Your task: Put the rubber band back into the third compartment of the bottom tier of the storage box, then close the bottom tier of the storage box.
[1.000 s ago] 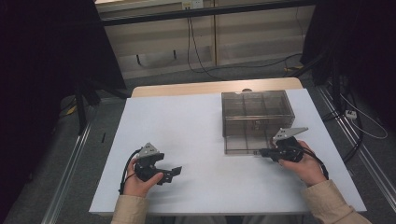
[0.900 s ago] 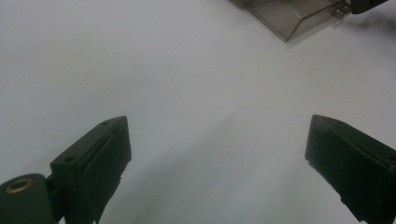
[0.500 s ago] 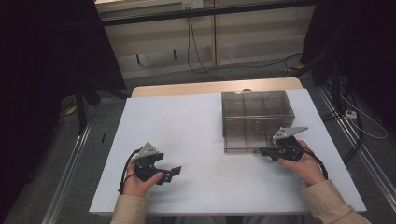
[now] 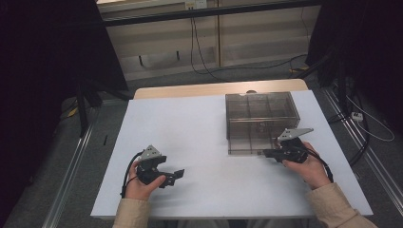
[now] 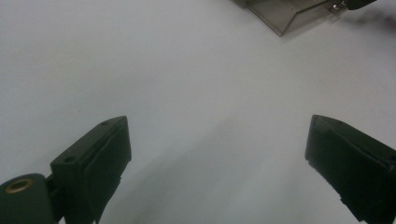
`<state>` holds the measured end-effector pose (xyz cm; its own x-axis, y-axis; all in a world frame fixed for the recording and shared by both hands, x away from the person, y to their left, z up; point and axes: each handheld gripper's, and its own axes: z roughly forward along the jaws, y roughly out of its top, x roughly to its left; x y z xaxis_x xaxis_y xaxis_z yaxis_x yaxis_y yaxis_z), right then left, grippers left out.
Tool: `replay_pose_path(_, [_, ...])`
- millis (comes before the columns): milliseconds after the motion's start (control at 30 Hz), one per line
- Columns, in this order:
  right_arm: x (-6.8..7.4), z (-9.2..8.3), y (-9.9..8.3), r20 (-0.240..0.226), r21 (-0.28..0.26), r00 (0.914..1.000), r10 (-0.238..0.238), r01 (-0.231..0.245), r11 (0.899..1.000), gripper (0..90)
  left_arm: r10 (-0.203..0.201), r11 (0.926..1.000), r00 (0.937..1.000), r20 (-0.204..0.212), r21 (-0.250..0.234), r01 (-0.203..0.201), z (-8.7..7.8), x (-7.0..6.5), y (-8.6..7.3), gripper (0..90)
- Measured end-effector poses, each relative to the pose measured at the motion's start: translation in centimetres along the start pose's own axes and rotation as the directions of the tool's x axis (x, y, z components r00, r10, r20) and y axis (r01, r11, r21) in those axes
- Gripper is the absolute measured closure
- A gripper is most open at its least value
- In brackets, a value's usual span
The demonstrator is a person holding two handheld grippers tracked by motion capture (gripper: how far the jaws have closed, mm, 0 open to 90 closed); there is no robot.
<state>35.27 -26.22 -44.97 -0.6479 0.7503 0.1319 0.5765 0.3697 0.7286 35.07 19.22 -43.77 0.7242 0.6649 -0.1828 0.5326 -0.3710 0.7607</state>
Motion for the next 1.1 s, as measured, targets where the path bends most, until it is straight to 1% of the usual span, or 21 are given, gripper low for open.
replay_pose_path(333, [-0.08, 0.1, 0.1, 0.001, 0.0, 1.0, 0.002, -0.002, 1.0, 90.0, 0.0, 1.0, 1.0, -0.004, 0.001, 0.0, 0.04, -0.02, -0.01, 7.1])
replay_pose_path(533, [-0.1, 0.19, 0.16, 0.007, -0.003, 1.0, 0.001, -0.001, 1.0, 90.0, 0.003, 0.9999, 1.0, -0.002, 0.01, -0.003, 0.05, -0.06, -0.02, 7.1])
replay_pose_path(667, [-0.15, 0.25, 0.19, 0.009, -0.005, 1.0, 0.003, -0.003, 1.0, 90.0, 0.001, 1.0, 1.0, -0.005, 0.002, -0.001, 0.04, -0.03, -0.04, 7.1])
replay_pose_path(967, [-0.27, 0.46, 0.33, 0.019, -0.008, 0.9998, 0.003, -0.003, 1.0, 90.0, 0.001, 1.0, 1.0, -0.005, 0.005, -0.001, 0.06, -0.02, -0.03, 7.1])
replay_pose_path(1100, [-0.37, 0.59, 0.39, 0.02, -0.01, 0.9998, 0.003, -0.002, 1.0, 90.0, 0.003, 0.9999, 1.0, -0.004, 0.012, -0.003, 0.11, 0.0, -0.04, 7.1])
